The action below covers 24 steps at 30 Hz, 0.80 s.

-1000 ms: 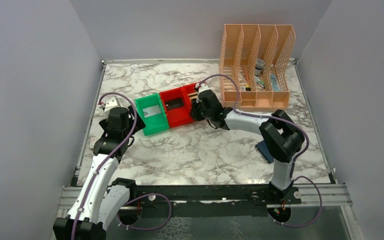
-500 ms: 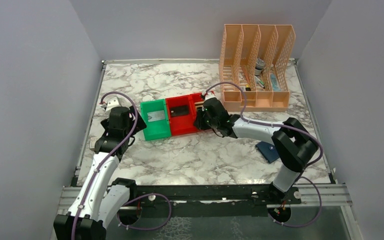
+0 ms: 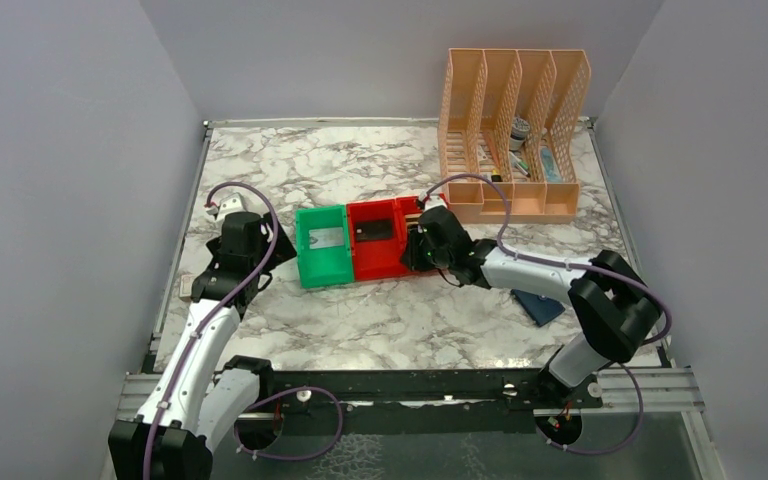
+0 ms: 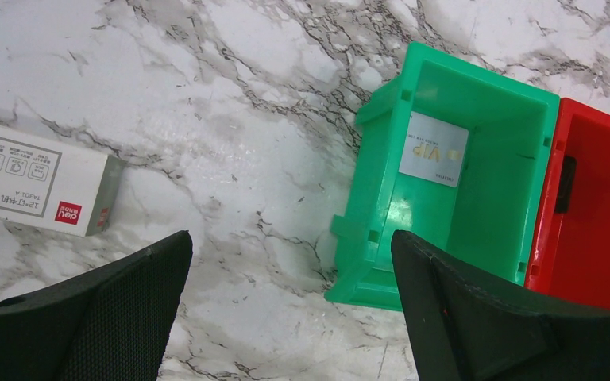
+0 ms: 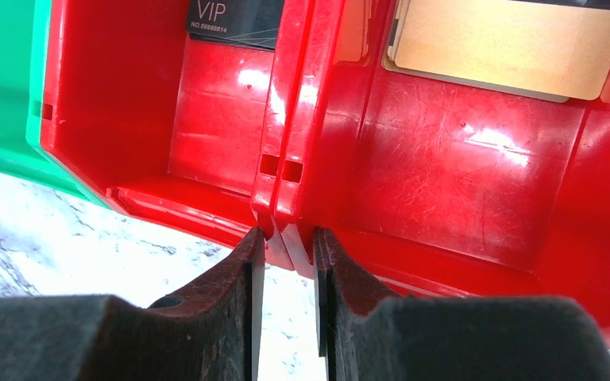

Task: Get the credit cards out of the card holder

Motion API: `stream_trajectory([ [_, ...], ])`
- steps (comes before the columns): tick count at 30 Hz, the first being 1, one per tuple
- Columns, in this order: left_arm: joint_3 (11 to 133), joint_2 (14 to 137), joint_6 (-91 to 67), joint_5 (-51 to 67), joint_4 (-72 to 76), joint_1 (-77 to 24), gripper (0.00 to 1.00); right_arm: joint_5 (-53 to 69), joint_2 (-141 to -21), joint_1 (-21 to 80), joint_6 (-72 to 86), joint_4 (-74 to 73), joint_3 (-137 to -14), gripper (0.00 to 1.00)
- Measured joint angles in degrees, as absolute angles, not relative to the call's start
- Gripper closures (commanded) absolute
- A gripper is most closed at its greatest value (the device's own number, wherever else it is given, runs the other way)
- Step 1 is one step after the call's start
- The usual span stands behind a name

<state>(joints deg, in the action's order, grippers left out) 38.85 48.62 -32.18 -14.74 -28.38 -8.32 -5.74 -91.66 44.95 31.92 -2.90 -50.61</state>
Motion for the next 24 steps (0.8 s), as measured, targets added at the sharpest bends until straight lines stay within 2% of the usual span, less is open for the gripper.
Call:
stream_trajectory([
  [4, 38.85, 48.97, -32.03, -13.91, -28.36, -8.32, 0.01, -5.41, -91.11, 44.95, 30.24, -3.95, -50.68, 0.65],
  [7, 38.85, 49.45, -31.79, -13.23, -28.36, -8.32, 0.01, -3.16, -90.83, 44.93, 28.80, -5.89, -51.40, 0.45],
  [9, 38.85, 49.63, -31.70, -13.06, -28.36, -8.32, 0.01, -1.43, -89.65, 44.95, 28.25, -6.74, -51.33, 0.39],
  [16, 38.85, 49.58, -31.53, -12.78, -28.36, -8.32, 0.01, -3.62, -78.98, 44.58, 27.11, -11.31, -52.38, 0.36],
  [18, 38.85, 49.54, -31.51, -12.58, -28.36, -8.32, 0.01, -4.10, -75.22, 41.74, 27.24, -12.21, -51.81, 0.37],
  [20, 38.85, 49.47, -31.38, -12.14, -28.36, -8.32, 0.01, -2.81, -70.65, 35.09, 27.90, -12.03, -49.19, 0.37],
  [24, 38.85, 49.01, -31.33, -11.66, -28.34, -8.32, 0.01, -0.69, -63.94, 12.78, 30.87, -15.70, -44.03, 0.37],
])
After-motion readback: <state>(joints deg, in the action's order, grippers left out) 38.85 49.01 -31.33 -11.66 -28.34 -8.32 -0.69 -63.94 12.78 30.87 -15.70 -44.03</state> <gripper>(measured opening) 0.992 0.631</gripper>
